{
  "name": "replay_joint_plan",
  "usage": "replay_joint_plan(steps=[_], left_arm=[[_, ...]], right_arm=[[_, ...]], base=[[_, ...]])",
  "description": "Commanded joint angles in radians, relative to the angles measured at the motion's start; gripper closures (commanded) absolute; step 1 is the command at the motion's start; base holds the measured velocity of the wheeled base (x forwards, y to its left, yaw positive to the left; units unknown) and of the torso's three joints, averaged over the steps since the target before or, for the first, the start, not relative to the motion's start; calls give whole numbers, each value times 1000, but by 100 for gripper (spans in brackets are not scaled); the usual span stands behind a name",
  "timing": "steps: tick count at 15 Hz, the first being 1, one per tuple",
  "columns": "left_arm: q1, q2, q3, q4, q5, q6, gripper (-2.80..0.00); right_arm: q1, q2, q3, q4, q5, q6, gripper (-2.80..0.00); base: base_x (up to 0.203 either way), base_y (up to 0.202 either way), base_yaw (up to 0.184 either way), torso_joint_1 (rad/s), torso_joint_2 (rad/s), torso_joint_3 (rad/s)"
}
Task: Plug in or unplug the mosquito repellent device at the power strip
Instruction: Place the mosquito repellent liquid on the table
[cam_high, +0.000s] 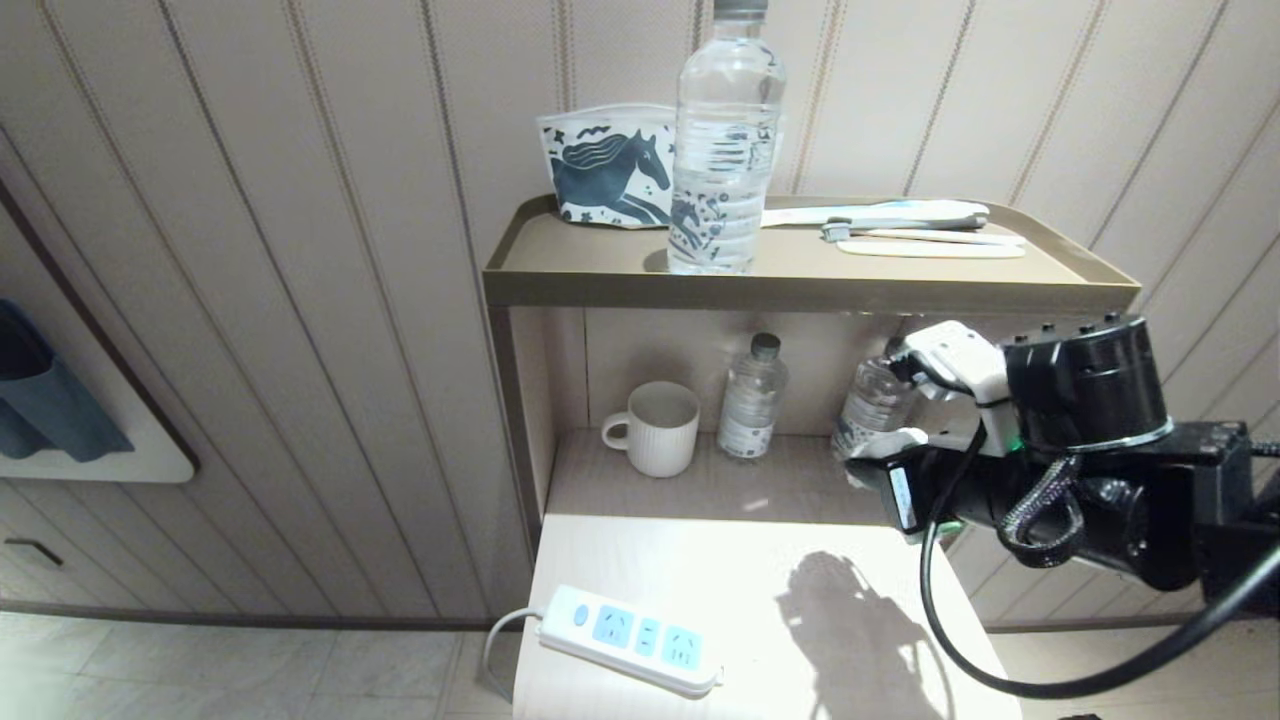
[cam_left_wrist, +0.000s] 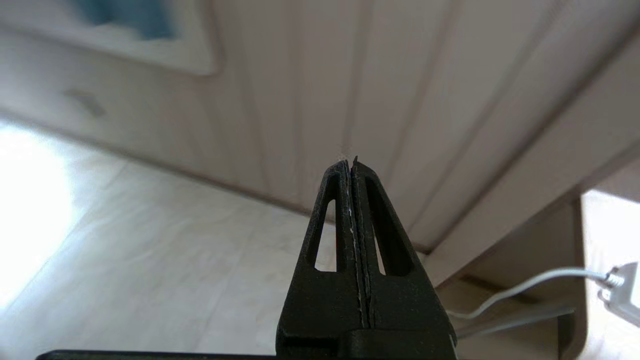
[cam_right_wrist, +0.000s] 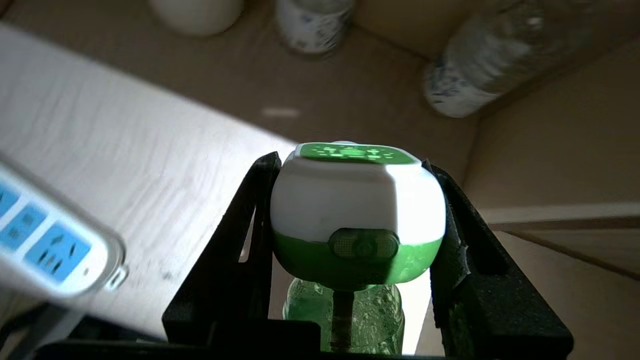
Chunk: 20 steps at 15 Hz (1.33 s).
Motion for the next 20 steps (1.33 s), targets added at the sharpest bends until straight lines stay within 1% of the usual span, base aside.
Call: replay_joint_plan(steps=[1,2,3,4,5,6,7,8,9,10,11,16,20], left_arm=[[130,-365,-71,411,-42,8,0],[160,-451,-67,459,-59,16,0],[181,-525,-46,490,-63,20,0],[194,-561,-10,502,-55,17,0],[203,-570,34,454,-54,10,0],[208,-569,74,353,-109,24,0],[209,-569,94,314,-192,69,0],[210,-568,135,277,-275,156,0],[210,-568,169,254,-385,210,0],[210,-569,183,246,-481,231,0],[210,-569,190,244,-524,244,0],[210,-569,192,241,-516,246,0],[210,-569,192,241,-516,246,0]], right_arm=[[-4,23,65,-207,-149,56,0],[-4,31,108,-283,-187,73,0],[-5,38,149,-357,-205,80,0],[-6,43,170,-394,-214,82,0],[-7,43,198,-419,-215,84,0],[-6,43,213,-425,-213,90,0],[-5,46,225,-426,-212,92,0],[-3,54,237,-433,-213,97,0],[-3,66,250,-452,-214,108,0],[-3,75,269,-497,-214,119,0],[0,91,288,-562,-216,122,0],[5,271,375,-910,-231,115,0],[8,408,403,-1096,-262,106,0]], base=[[0,0,0,0,0,0],[0,0,0,0,0,0],[0,0,0,0,0,0],[0,0,0,0,0,0],[0,0,0,0,0,0],[0,0,0,0,0,0],[0,0,0,0,0,0],[0,0,0,0,0,0],[0,0,0,0,0,0],[0,0,0,0,0,0],[0,0,0,0,0,0],[0,0,0,0,0,0],[0,0,0,0,0,0]])
